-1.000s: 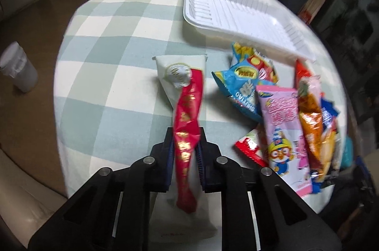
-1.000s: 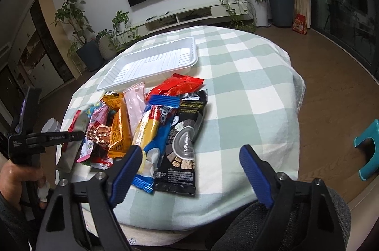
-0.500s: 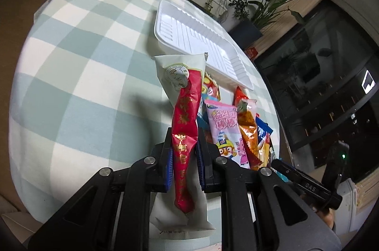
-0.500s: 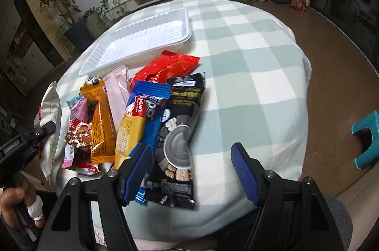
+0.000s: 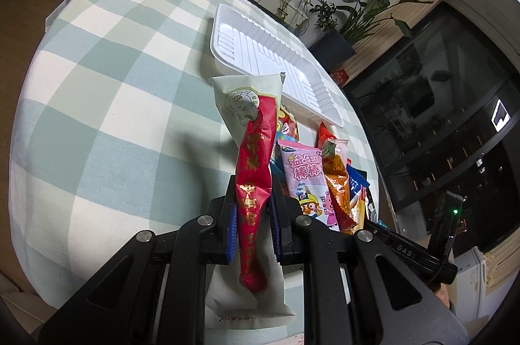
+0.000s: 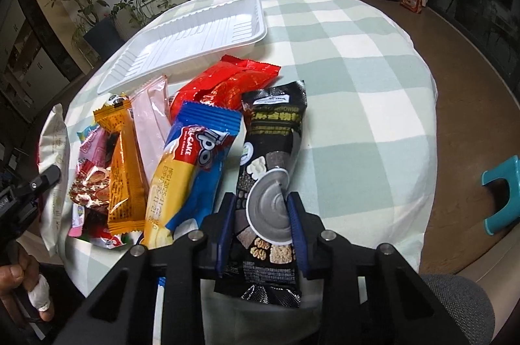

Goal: Organize snacks
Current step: 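Lift the white-and-red pack with the left tool while the right tool grasps the black cookie pack, then carry both packs into the white tray and open both tools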

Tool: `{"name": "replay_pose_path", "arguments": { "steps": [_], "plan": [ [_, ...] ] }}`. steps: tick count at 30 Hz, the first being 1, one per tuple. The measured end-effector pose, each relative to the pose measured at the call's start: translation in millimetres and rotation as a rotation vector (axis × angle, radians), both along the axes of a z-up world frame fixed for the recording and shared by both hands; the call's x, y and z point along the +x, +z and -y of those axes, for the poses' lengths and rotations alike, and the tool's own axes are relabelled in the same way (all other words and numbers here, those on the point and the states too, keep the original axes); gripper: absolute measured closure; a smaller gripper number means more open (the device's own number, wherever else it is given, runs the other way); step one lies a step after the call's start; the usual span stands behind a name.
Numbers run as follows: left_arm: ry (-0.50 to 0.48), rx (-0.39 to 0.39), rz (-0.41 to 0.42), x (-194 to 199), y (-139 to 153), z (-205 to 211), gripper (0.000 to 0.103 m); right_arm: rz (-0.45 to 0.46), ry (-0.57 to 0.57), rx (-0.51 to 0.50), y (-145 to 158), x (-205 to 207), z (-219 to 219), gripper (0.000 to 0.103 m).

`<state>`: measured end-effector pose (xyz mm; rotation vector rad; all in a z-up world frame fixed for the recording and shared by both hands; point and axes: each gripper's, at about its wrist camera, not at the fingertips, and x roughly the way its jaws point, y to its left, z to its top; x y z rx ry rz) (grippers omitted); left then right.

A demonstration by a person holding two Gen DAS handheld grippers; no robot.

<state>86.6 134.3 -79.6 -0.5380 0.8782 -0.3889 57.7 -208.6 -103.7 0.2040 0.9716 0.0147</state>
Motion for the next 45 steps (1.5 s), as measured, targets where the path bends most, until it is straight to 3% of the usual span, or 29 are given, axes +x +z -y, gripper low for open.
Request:
{"name": "replay_pose_path", "arguments": {
  "steps": [4, 15, 22, 27, 32, 36, 39, 42, 45],
  "plan": [
    [0.008, -0.013, 0.015, -3.0, 1.7, -3.0, 0.088, 0.022, 0.0, 0.039, 4.1, -5.1, 3.2, 0.075],
    [0.001, -0.023, 0.037, -8.6, 6.7, -2.9, 0.088, 0.102, -0.067, 0.149, 25.0, -24.3, 28.5, 0.077],
    [0.011, -0.133, 0.018, -4.8, 8.3, -16.9, 0.088, 0.156, -0.157, 0.223, 43.3, -24.8, 77.1, 0.077],
    [0.017, -0.064, 0.059, 9.6, 38.6, -30.8, 0.088, 0.202, -0.251, 0.234, 62.8, -14.1, 136.8, 0.077],
    [0.0, 0.02, 0.135, 55.0, 91.8, -37.2, 0.088, 0.245, -0.284, 0.28, 87.1, 16.8, 179.0, 0.077],
    [-0.037, 0.072, 0.152, 102.8, 117.9, -19.0, 0.088, 0.276, -0.219, 0.306, 110.4, 62.9, 166.9, 0.077],
    [-0.06, 0.127, 0.145, 144.5, 129.8, 1.7, 0.088, 0.29, -0.094, 0.304, 128.2, 105.6, 129.5, 0.077],
    [-0.079, 0.172, 0.105, 182.4, 124.3, 26.0, 0.088, 0.27, 0.034, 0.272, 133.6, 146.5, 83.2, 0.077],
    [-0.101, 0.225, 0.049, 215.4, 103.3, 50.7, 0.088, 0.211, 0.122, 0.255, 119.9, 187.5, 43.1, 0.077]
  ]
}}
